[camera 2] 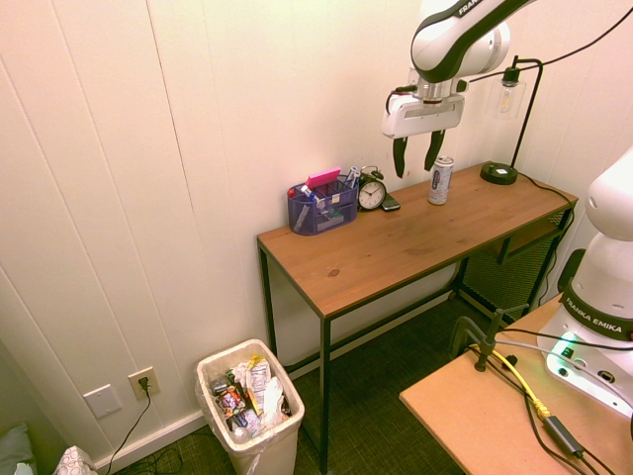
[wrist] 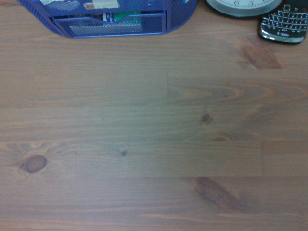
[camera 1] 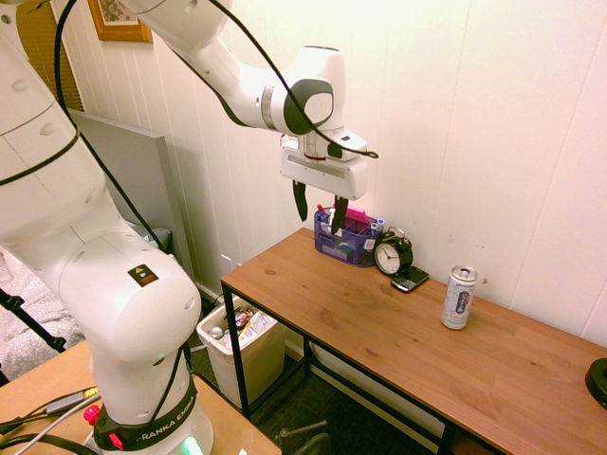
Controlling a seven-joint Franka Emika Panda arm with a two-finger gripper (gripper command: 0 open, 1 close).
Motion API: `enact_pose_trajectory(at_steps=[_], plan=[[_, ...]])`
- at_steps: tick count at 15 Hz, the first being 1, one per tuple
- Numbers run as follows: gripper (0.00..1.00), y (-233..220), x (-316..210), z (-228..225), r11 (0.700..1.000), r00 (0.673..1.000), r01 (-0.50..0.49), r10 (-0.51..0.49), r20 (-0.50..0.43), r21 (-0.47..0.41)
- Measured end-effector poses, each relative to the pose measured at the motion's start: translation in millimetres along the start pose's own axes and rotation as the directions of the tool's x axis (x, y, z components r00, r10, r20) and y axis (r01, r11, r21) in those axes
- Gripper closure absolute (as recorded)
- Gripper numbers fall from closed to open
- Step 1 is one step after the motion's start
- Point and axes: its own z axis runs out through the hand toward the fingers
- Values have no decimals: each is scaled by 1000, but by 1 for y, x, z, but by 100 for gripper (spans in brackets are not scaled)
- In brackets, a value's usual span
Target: Throw the can in the trash bin
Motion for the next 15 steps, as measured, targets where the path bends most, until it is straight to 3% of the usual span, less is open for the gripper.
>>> enact_pose_trajectory(at_steps=[4, 9, 12, 15], plan=[[0, 14, 16, 7, 999, 999, -37, 37, 5, -16], [0, 77, 89, 20, 993, 992, -112, 109, 66, 29], [0, 114, 128, 50, 990, 989, -121, 114, 91, 77], [0, 111, 172, 81, 988, 985, -152, 147, 91, 42]])
